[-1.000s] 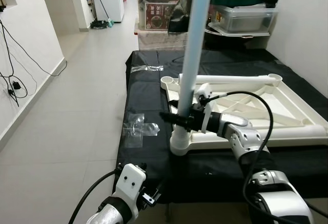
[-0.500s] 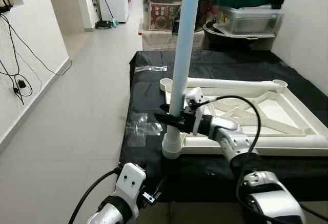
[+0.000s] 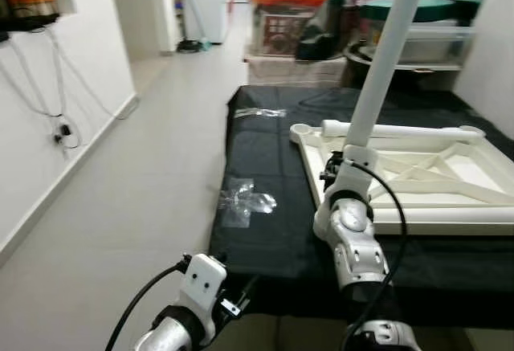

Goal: Building children table

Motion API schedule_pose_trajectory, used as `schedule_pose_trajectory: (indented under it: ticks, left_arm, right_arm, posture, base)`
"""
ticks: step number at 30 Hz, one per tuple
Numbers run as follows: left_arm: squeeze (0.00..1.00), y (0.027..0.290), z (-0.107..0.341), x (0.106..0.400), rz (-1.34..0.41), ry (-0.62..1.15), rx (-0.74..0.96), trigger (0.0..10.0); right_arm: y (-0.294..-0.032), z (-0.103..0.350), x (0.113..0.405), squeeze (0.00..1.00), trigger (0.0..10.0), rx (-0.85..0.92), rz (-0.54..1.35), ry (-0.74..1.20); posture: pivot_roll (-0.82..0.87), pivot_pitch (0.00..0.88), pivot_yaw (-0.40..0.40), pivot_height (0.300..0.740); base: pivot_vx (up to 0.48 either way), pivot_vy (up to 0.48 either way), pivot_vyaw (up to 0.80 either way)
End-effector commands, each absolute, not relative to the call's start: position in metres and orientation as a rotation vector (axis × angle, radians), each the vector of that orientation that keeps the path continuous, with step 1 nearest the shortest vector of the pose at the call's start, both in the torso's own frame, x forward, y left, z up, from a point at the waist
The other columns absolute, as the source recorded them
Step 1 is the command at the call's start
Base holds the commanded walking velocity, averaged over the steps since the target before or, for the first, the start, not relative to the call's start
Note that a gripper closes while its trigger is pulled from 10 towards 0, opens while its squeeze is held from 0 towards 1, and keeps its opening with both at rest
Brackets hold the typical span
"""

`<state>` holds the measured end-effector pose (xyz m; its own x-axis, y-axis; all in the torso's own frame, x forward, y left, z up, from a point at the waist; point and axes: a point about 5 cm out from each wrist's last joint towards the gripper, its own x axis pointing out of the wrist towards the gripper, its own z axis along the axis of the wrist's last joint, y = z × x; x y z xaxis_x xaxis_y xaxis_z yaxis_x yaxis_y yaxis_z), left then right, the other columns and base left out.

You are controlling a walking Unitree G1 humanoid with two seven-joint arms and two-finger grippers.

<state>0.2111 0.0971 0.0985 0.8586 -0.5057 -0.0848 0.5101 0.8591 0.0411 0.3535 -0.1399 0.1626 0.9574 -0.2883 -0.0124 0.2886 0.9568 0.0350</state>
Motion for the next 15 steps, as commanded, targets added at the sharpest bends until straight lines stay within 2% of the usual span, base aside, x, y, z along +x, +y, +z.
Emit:
schedule_pose_trajectory:
  ticks: [1,3,4,5,9,10,12,15]
  left_arm:
    - [0.00,0.099,0.093,0.210,-0.524,0.091,0.073,10.0]
    - [0.00,0.099,0.093,0.210,-0.523,0.091,0.073,10.0]
    - [0.00,0.099,0.093,0.210,-0.523,0.091,0.073,10.0]
    - [0.00,0.099,0.093,0.210,-0.523,0.091,0.072,10.0]
    - [0.00,0.098,0.093,0.210,-0.521,0.090,0.070,10.0]
    - [0.00,0.098,0.093,0.210,-0.520,0.090,0.069,10.0]
    - [0.00,0.098,0.093,0.210,-0.520,0.089,0.069,10.0]
    - [0.00,0.099,0.093,0.211,-0.520,0.090,0.069,10.0]
  right_arm:
    - [-0.127,0.147,0.351,0.00,10.0,0.071,-0.283,0.077]
    - [-0.119,0.147,0.352,0.00,10.0,0.088,-0.248,0.072]
    - [-0.111,0.148,0.352,0.91,10.0,0.110,-0.201,0.045]
    - [-0.107,0.149,0.352,1.00,10.0,0.119,-0.158,0.020]
    - [-0.115,0.155,0.356,1.00,10.0,0.099,-0.111,-0.049]
    - [-0.126,0.157,0.360,0.00,10.0,0.074,-0.092,-0.073]
    - [-0.135,0.160,0.364,0.00,10.0,0.076,-0.052,-0.088]
    - [-0.157,0.170,0.373,0.00,10.0,0.119,0.168,-0.091]
  posture:
    - [0.09,0.000,-0.045,0.740]
    - [0.09,0.000,-0.045,0.740]
    - [0.09,0.000,-0.051,0.740]
    - [0.09,0.000,-0.048,0.740]
    - [0.09,0.000,-0.052,0.740]
    - [0.09,0.000,-0.052,0.740]
    - [0.09,0.000,-0.055,0.740]
    - [0.09,0.000,-0.046,0.740]
  base:
    - [0.000,0.000,0.00]
    - [0.000,0.000,0.00]
    - [0.000,0.000,0.00]
    - [0.000,0.000,0.00]
    - [0.000,0.000,0.00]
    - [0.000,0.000,0.00]
    - [0.000,0.000,0.00]
    - [0.000,0.000,0.00]
